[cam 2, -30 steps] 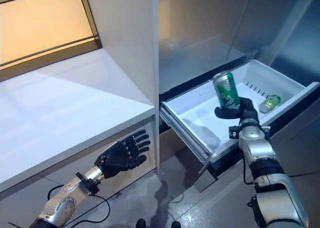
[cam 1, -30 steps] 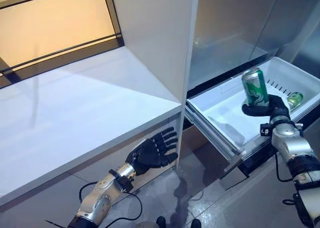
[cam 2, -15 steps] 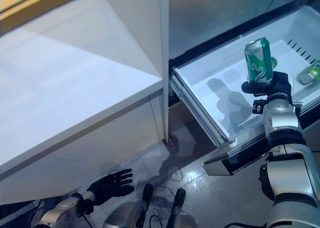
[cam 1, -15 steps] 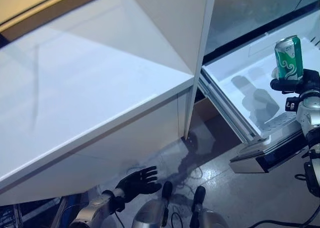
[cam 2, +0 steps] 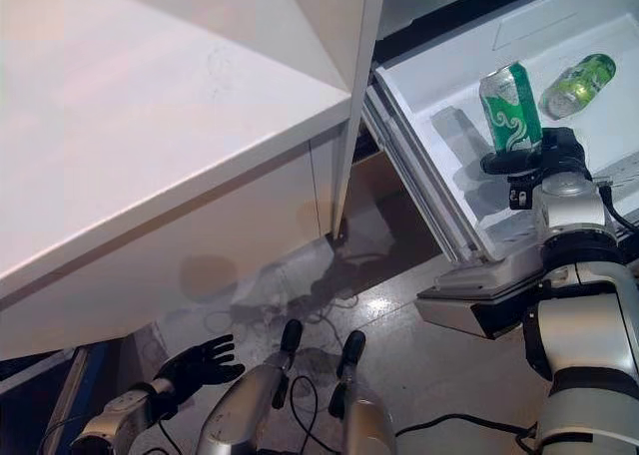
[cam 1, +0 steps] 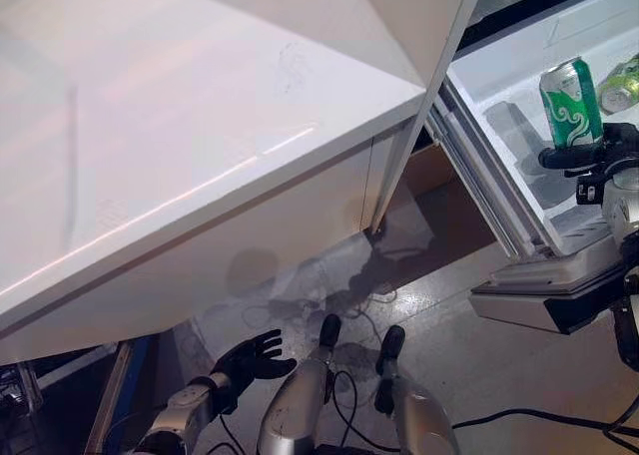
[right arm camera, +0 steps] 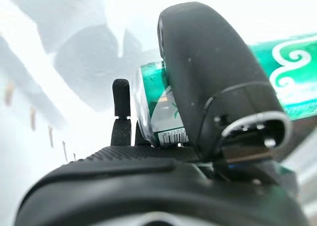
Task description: Put drinks into fridge and close the fridge
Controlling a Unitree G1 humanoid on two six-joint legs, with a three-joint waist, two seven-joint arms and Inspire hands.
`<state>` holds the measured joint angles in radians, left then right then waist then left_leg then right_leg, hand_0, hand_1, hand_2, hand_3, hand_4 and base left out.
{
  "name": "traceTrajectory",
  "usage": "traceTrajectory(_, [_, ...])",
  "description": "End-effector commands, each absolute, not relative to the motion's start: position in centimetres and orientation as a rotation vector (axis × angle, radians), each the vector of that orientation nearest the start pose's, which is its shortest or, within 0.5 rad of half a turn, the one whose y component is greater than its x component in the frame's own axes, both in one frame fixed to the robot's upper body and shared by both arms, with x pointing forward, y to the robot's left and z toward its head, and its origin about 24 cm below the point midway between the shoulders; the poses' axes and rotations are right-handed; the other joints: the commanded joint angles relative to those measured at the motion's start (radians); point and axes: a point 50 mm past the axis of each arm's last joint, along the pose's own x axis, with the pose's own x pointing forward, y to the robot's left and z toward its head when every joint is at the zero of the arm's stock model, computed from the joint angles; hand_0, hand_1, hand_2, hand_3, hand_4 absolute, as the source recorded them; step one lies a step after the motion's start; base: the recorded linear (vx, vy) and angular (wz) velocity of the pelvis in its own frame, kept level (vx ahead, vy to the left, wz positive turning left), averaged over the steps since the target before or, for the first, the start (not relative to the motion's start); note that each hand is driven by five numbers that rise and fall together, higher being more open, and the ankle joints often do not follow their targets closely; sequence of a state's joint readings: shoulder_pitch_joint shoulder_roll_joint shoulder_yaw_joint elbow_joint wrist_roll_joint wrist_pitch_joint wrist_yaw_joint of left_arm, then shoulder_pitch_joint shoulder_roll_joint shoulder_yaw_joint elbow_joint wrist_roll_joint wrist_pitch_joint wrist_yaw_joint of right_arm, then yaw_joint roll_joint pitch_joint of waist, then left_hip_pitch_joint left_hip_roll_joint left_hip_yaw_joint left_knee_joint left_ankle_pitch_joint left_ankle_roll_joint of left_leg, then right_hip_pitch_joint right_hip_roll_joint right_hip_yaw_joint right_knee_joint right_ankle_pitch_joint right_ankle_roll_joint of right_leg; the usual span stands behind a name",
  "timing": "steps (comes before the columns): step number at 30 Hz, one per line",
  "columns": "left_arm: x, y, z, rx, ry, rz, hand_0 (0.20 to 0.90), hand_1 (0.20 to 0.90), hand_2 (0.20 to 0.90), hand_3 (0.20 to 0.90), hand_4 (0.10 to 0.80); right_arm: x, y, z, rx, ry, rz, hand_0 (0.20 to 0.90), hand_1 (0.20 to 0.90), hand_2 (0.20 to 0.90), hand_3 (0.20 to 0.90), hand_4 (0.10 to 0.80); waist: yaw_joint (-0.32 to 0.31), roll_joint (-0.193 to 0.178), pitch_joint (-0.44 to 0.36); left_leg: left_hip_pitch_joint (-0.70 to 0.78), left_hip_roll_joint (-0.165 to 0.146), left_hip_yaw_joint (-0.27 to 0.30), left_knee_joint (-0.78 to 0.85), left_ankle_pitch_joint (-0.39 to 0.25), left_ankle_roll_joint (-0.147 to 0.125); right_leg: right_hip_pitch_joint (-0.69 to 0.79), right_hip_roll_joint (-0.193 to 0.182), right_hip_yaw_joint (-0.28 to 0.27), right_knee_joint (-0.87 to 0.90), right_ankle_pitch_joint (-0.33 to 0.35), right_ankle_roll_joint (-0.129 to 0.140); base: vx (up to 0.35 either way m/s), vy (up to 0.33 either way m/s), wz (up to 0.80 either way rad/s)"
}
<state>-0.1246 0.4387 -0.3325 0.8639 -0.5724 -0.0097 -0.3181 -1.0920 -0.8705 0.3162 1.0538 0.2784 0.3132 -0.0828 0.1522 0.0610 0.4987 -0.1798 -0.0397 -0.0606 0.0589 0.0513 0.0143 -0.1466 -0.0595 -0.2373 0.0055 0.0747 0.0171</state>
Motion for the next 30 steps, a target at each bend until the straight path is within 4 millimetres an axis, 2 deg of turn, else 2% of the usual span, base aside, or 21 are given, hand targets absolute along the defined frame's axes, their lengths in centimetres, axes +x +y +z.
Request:
traceTrajectory(1, [18.9, 24.5, -9.7, -0.082, 0.786, -0.187, 0.900, 0.900, 0.900, 0.900, 0.800, 35.1, -37.6, 27.9, -0.657, 0.148, -0.593, 0.300, 0.300, 0.300, 0.200, 0.100, 0.000, -0.005, -0.042, -0.068, -0.006, 0.052, 0.093, -0.053, 0.006, -0.090, 0.036, 0.053, 0.187, -0.115, -0.009, -0.009, 0.005, -0.04])
traceTrajectory(2, [18.9, 24.6, -9.7, -0.083, 0.784, -0.184, 0.900, 0.900, 0.900, 0.900, 0.800, 35.1, -37.7, 27.8, -0.661, 0.160, -0.589, 0.300, 0.300, 0.300, 0.200, 0.100, 0.000, -0.005, -0.041, -0.069, -0.006, 0.052, 0.094, -0.053, 0.006, -0.091, 0.036, 0.053, 0.189, -0.115, -0.009, -0.010, 0.000, -0.04])
traceTrajectory(5, [19.6, 24.6, -9.3, -0.045, 0.783, -0.207, 0.900, 0.900, 0.900, 0.900, 0.800, 35.1, -37.8, 27.8, -0.677, 0.207, -0.564, 0.420, 0.420, 0.420, 0.340, 0.240, 0.002, -0.010, -0.037, -0.076, -0.006, 0.057, 0.107, -0.056, 0.007, -0.096, 0.032, 0.049, 0.198, -0.115, -0.009, 0.000, 0.000, 0.00])
traceTrajectory(6, [19.7, 24.6, -9.3, -0.044, 0.776, -0.212, 0.900, 0.900, 0.900, 0.900, 0.800, 35.2, -37.6, 27.9, -0.670, 0.212, -0.551, 0.484, 0.484, 0.484, 0.414, 0.314, 0.001, -0.011, -0.036, -0.077, -0.005, 0.059, 0.110, -0.056, 0.006, -0.098, 0.032, 0.050, 0.201, -0.114, -0.009, 0.000, 0.000, 0.00])
traceTrajectory(18, [20.7, 24.3, -8.6, -0.082, 0.739, -0.201, 0.900, 0.900, 0.900, 0.900, 0.800, 35.3, -37.6, 27.2, -0.692, 0.273, -0.494, 0.476, 0.476, 0.476, 0.406, 0.306, 0.005, -0.021, -0.038, -0.076, -0.003, 0.064, 0.122, -0.059, 0.003, -0.097, 0.024, 0.044, 0.213, -0.114, -0.006, 0.000, 0.000, 0.00])
traceTrajectory(19, [20.7, 24.2, -8.7, -0.083, 0.740, -0.200, 0.900, 0.900, 0.900, 0.900, 0.800, 35.4, -37.6, 27.1, -0.694, 0.279, -0.488, 0.524, 0.524, 0.524, 0.461, 0.361, 0.006, -0.021, -0.038, -0.077, -0.003, 0.064, 0.123, -0.059, 0.004, -0.099, 0.024, 0.043, 0.215, -0.114, -0.007, 0.000, 0.000, 0.00])
traceTrajectory(20, [20.7, 24.2, -8.7, -0.084, 0.740, -0.199, 0.900, 0.900, 0.900, 0.900, 0.800, 35.4, -37.6, 27.1, -0.694, 0.282, -0.485, 0.644, 0.644, 0.644, 0.601, 0.501, 0.006, -0.021, -0.037, -0.077, -0.003, 0.064, 0.123, -0.059, 0.004, -0.099, 0.023, 0.043, 0.216, -0.114, -0.007, 0.000, 0.000, 0.00])
traceTrajectory(21, [20.7, 24.2, -8.7, -0.084, 0.741, -0.199, 0.900, 0.900, 0.900, 0.900, 0.800, 35.4, -37.6, 27.0, -0.696, 0.286, -0.482, 0.900, 0.900, 0.900, 0.900, 0.800, 0.006, -0.019, -0.036, -0.078, -0.004, 0.064, 0.126, -0.059, 0.004, -0.101, 0.022, 0.043, 0.219, -0.114, -0.007, 0.000, 0.000, 0.00])
traceTrajectory(30, [20.6, 24.4, -8.9, -0.076, 0.748, -0.185, 0.900, 0.900, 0.900, 0.900, 0.800, 35.7, -37.2, 27.3, -0.726, 0.248, -0.493, 0.900, 0.900, 0.900, 0.900, 0.800, 0.005, -0.021, -0.035, -0.077, -0.004, 0.065, 0.130, -0.060, 0.004, -0.101, 0.016, 0.043, 0.223, -0.113, -0.005, 0.000, 0.000, 0.00])
